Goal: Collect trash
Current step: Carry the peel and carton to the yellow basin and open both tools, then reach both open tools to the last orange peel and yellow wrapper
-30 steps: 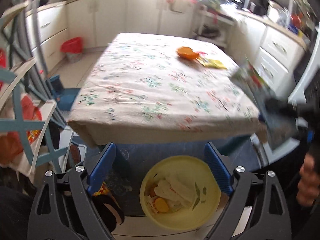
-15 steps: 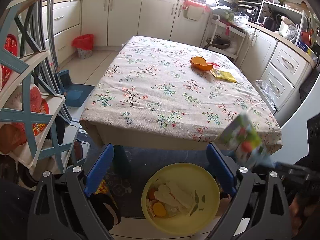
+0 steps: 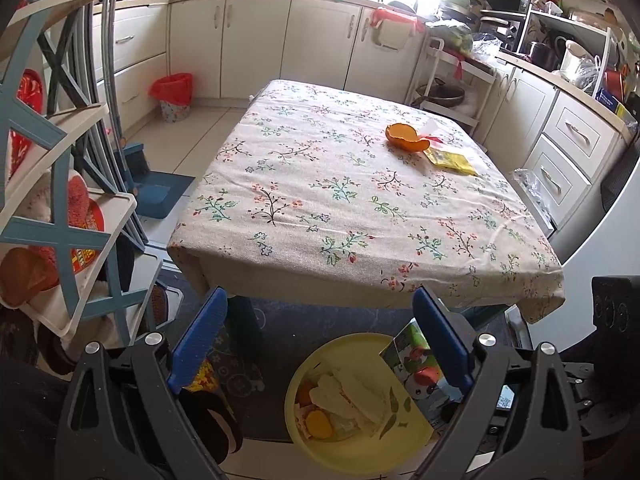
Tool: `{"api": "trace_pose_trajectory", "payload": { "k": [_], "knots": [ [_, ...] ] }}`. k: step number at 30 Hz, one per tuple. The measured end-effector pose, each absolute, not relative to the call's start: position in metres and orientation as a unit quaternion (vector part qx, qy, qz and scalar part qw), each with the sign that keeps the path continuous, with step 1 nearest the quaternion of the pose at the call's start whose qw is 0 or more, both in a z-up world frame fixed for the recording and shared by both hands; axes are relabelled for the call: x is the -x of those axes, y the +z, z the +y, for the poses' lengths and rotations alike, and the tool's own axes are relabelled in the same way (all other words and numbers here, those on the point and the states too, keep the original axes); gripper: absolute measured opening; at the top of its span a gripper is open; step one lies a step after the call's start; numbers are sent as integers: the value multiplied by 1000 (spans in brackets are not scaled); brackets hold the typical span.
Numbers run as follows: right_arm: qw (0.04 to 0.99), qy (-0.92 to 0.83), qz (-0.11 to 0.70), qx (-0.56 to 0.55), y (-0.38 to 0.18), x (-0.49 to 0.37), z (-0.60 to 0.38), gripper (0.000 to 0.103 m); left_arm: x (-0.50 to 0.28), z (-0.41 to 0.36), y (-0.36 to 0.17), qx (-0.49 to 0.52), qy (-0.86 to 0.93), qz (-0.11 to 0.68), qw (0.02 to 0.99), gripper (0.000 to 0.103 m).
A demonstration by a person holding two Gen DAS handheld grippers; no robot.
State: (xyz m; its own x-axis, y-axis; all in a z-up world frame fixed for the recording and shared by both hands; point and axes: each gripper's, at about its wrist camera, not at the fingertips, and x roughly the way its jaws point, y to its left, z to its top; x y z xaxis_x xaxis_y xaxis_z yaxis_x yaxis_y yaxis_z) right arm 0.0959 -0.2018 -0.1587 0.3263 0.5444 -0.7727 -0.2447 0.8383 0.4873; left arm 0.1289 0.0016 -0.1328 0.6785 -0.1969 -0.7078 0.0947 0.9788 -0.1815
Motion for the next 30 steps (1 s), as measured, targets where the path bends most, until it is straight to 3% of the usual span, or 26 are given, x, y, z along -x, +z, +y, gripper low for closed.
{"api": "trace_pose_trajectory", "payload": {
  "k": [13,30],
  "knots": [
    [792,215,552,-146,-173,-101,-205,54,-126,-2,-127,49,-77,380,920,91],
    [804,230,530,-143,-161,-99,-201,56,-127,-4,-127,42,-74,376,923,91]
  ]
}}
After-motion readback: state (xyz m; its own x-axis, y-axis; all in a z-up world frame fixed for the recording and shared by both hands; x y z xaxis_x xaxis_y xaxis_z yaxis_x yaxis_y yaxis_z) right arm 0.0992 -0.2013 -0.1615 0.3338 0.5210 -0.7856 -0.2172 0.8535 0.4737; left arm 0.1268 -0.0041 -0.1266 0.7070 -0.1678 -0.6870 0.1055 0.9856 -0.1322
